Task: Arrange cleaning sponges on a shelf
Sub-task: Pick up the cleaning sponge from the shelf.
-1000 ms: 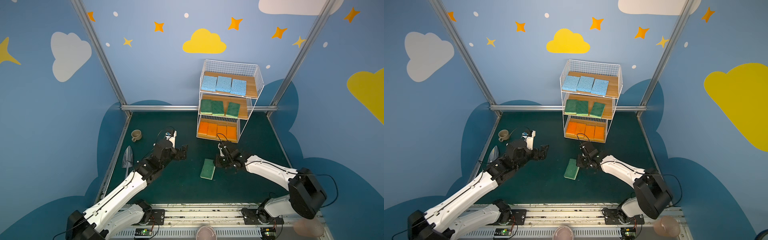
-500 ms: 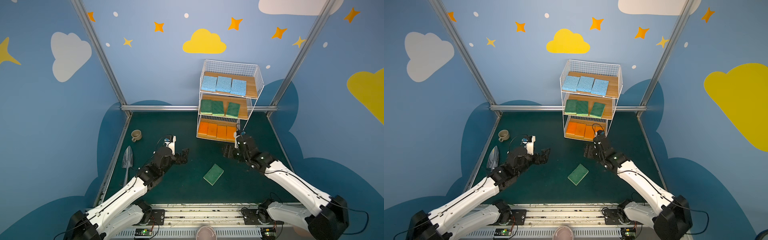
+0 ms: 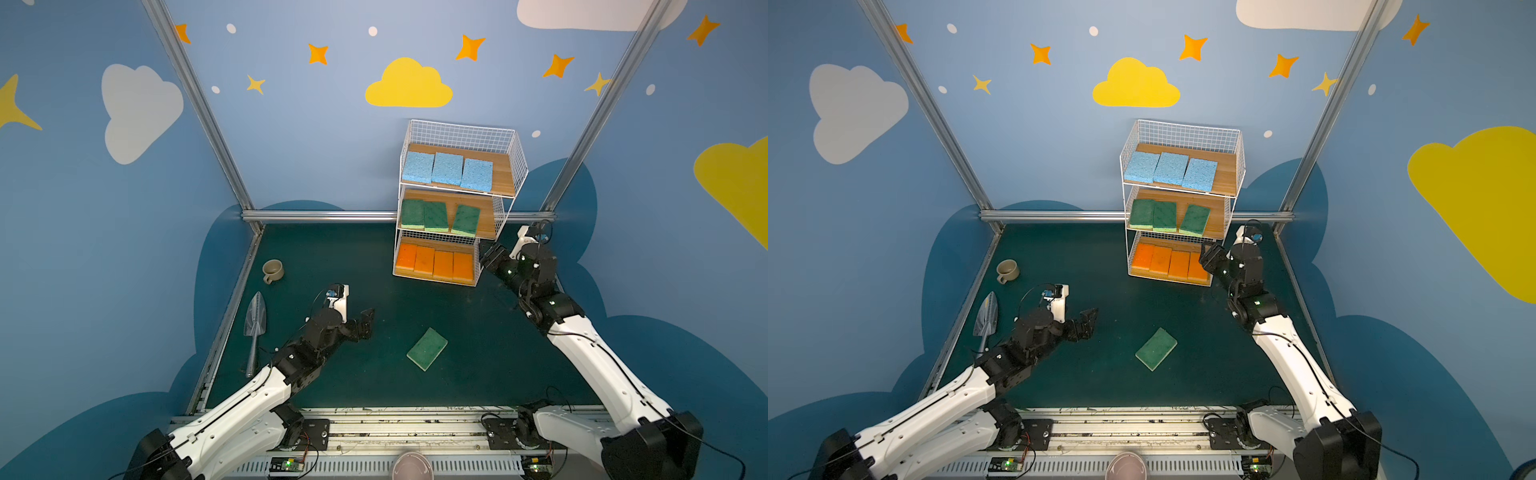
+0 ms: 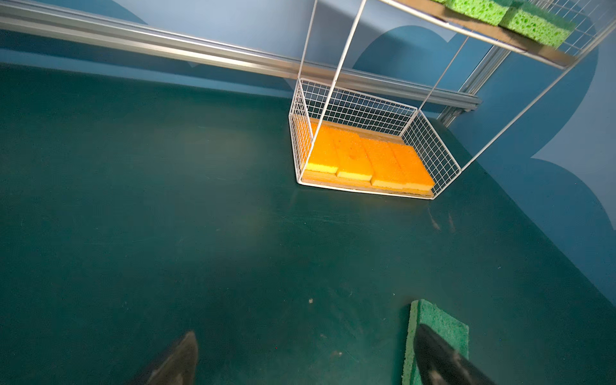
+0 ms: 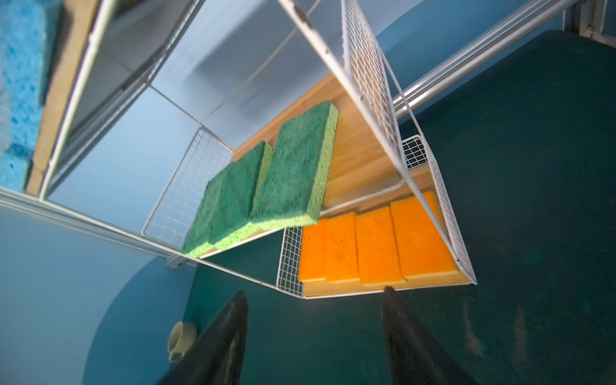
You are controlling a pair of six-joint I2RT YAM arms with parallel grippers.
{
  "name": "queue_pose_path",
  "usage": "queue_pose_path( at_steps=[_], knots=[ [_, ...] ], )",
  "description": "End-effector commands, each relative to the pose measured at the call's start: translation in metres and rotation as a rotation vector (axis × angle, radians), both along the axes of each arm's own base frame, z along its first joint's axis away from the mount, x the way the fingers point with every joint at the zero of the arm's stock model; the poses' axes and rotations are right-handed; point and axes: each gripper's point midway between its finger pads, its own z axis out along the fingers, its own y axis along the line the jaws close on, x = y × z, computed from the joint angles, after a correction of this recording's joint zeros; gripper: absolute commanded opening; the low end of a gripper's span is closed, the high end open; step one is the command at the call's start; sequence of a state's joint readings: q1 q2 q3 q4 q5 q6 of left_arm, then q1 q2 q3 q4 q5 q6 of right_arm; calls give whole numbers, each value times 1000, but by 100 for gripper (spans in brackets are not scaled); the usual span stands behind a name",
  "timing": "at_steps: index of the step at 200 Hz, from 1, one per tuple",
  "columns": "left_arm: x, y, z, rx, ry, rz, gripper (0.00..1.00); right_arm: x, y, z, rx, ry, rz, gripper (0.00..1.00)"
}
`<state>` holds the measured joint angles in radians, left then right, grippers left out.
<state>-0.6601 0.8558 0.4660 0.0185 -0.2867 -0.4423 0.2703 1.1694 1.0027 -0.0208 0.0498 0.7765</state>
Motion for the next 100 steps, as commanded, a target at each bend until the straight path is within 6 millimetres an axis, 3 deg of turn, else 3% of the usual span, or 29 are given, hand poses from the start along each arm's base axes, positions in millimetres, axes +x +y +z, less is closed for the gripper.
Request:
queue_pose_path(
  at_steps=[1,53,100],
  knots=[
    [-1,-2,2,-37,-13,0,100,13,2,32,148,-66,20,64],
    [-4,0,-3,-41,-11,-1,100,44,7,23,366,-14,73,60],
    [-7,1,-8,-40,-7,-3,100,57,23,14,467,69,148,58]
  ],
)
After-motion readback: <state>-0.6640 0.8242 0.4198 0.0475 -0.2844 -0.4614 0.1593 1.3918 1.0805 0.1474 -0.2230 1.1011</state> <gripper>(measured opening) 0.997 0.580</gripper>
